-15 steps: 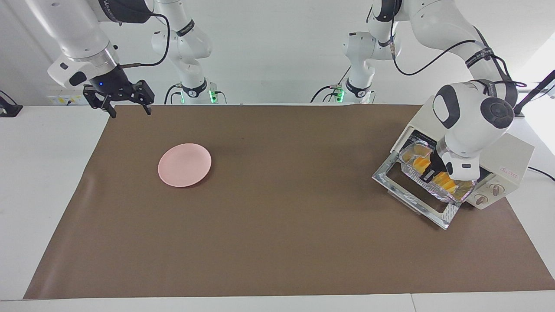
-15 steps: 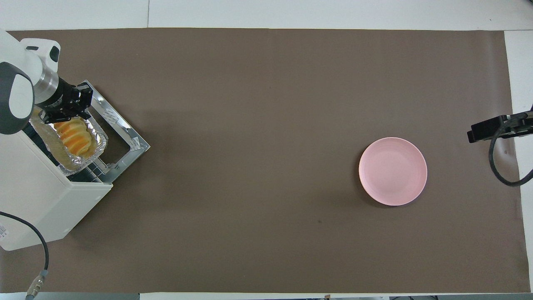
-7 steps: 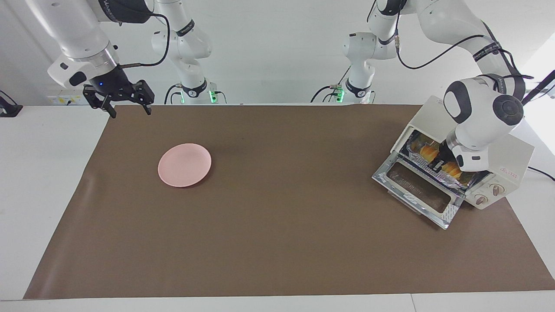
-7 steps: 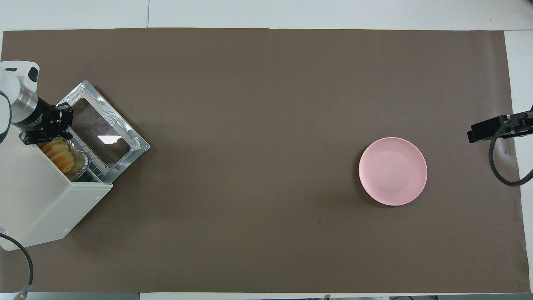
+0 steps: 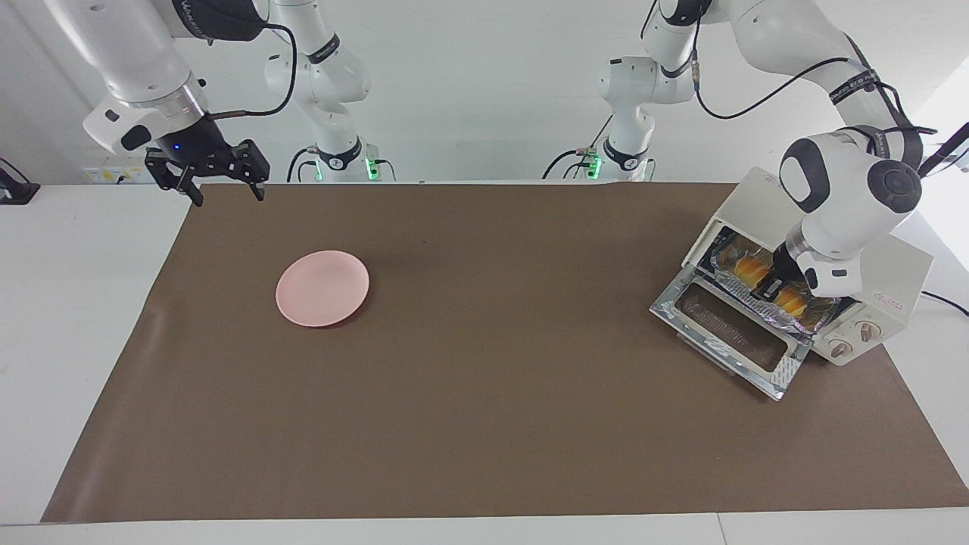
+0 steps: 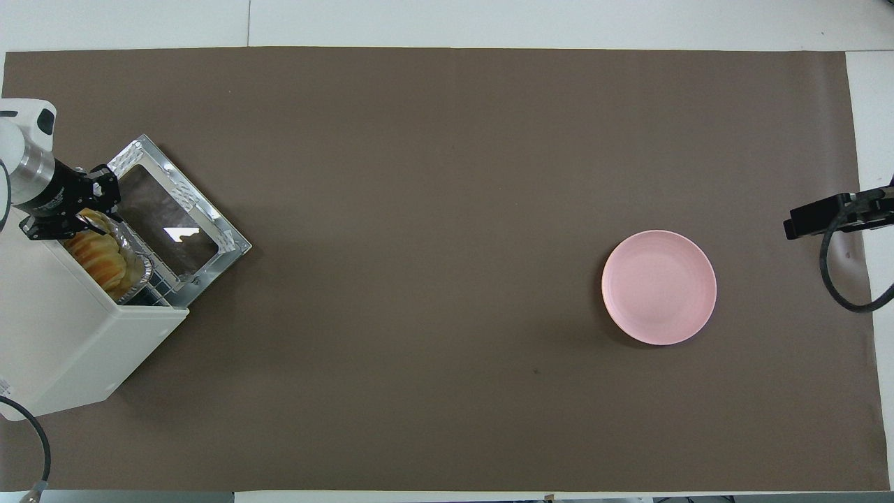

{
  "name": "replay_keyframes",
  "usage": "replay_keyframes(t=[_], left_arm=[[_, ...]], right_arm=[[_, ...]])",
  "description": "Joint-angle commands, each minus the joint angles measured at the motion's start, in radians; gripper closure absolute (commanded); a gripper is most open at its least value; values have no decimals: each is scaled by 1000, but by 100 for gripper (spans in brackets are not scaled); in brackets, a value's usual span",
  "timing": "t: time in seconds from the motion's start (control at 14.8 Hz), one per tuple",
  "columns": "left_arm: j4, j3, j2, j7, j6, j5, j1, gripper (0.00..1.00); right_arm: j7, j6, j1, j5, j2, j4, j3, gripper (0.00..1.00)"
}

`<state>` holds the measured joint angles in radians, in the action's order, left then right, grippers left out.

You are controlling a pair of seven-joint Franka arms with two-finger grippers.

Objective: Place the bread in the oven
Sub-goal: 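Lower the tray inside the oven and open the left gripper, then withdraw the left gripper out of the oven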

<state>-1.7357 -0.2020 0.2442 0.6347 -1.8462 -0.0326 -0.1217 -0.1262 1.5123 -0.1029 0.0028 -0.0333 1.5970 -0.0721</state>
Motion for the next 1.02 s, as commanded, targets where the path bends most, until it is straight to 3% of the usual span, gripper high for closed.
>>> replay_keyframes(t=[0.0, 0.14, 0.41, 0.95], left_arm=[[-36, 1, -28, -10, -21, -29, 25, 0], [-10, 1, -17, -12, -27, -29, 22, 0], [180, 7, 15, -13, 4, -18, 8, 0], [182, 21, -177, -649, 332, -21, -26, 0]], right_arm=[[-15, 3, -14, -12, -30, 32, -11, 0], [-15, 3, -14, -12, -30, 32, -11, 0], [-15, 3, -14, -12, -30, 32, -11, 0], [-15, 3, -14, -12, -30, 32, -11, 0]])
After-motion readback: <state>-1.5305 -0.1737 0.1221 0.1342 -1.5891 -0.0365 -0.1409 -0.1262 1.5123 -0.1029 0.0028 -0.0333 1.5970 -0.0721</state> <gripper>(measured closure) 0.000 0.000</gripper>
